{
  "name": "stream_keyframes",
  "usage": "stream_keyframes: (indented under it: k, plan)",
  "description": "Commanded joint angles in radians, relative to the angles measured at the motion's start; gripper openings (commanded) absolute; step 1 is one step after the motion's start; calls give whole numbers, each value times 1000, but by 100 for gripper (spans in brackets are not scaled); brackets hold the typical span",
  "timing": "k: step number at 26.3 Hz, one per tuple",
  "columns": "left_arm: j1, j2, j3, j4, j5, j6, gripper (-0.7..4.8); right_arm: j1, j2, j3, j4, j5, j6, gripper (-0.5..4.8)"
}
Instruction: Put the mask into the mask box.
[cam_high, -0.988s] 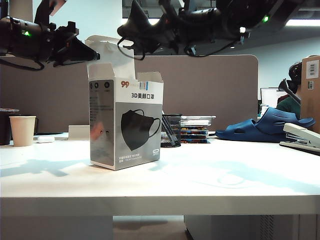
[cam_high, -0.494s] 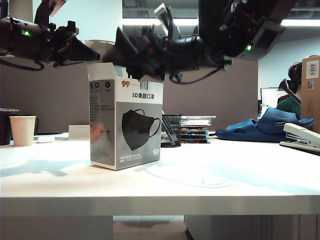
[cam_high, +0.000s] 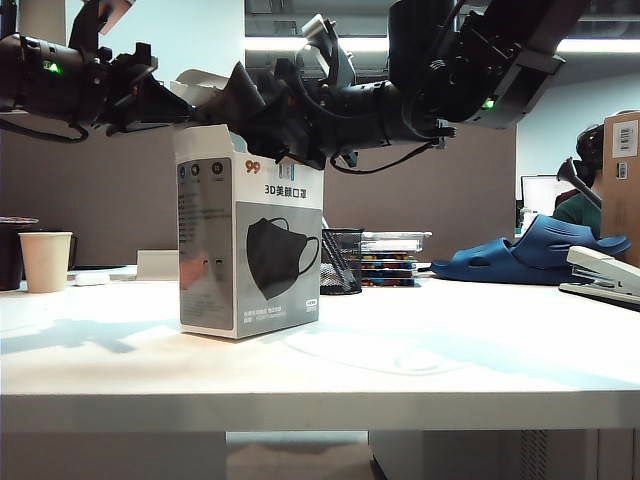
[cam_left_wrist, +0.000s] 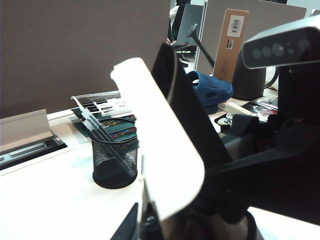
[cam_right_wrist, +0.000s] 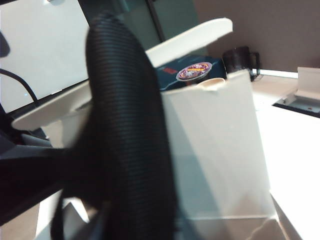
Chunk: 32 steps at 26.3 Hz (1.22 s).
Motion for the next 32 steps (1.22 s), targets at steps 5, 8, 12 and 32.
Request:
stream_keyframes:
  k: [5,8,12,32]
  plan:
    - [0,-2,7,16,3,1,-6,-1,3,-6,-68,10,-9,244]
    - [0,-2,7,16,3,1,-6,-1,3,-6,-81,0,-17,244]
    - [1,-2,7,16,3,2,-6,-2,-29,-6,-83,6,-43,244]
    - [1,-2,7,15,13,1,-6,12,-87,-6,-164,90,-101,479]
